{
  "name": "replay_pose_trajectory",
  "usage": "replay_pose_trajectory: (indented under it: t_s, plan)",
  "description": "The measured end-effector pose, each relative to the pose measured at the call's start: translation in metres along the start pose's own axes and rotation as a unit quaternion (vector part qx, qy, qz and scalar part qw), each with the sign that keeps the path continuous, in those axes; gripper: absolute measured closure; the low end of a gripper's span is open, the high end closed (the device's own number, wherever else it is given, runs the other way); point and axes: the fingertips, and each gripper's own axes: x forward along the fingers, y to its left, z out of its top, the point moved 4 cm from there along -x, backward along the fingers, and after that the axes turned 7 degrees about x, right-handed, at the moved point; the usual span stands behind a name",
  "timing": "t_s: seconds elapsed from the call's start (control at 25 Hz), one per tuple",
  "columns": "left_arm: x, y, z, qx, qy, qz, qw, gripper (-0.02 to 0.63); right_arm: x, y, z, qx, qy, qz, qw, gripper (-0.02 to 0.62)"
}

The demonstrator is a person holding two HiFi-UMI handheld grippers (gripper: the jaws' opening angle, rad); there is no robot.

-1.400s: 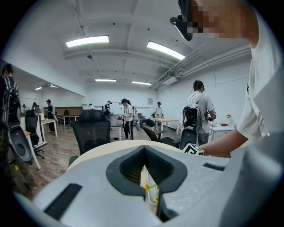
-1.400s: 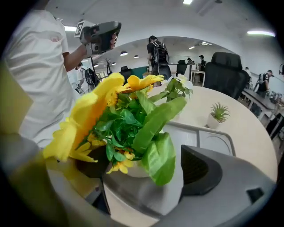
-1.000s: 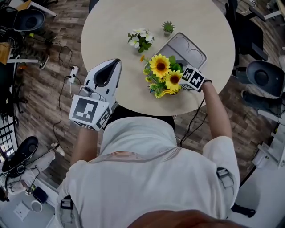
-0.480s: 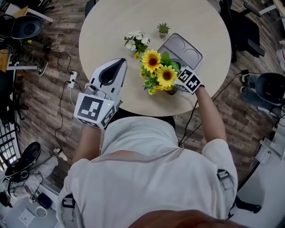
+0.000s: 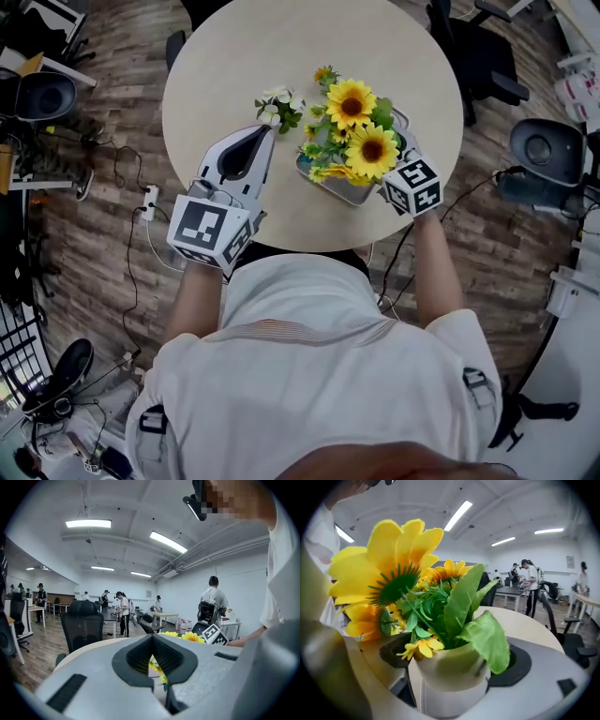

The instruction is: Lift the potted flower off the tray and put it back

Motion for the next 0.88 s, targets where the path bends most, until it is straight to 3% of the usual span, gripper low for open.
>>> replay_pose_trajectory:
  t_s: [0.16,0.32,0.48,0.64,0.88]
  plan:
    - [-0.009,0.008,0.019,0.0,-0.028,-0.019,0.9994,0.602,-0.034,0.01,0.044,0.028,-0.052,-0.089,0.994,0.114]
    - [-0.006,0.015,0.032,-0.002,-0.045,-0.044,0.998,0.603,-0.078,0.016,0.083,0.029,-0.105,-0.181,0.978,0.114]
    - [-0.005,0.018,0.046,0.003,-0.059,-0.065,0.9962,0.603,-0.12,0.029,0.113,0.03,-0.153,-0.233,0.96,0.114]
    - [-0.007,0.013,0.055,0.004,-0.067,-0.081,0.9944,0.603,-0.148,0.043,0.131,0.031,-0.188,-0.251,0.949,0.114]
    - [-0.01,0.008,0.053,0.005,-0.07,-0.1,0.9926,0.602,-0.148,0.055,0.128,0.037,-0.2,-0.258,0.944,0.114]
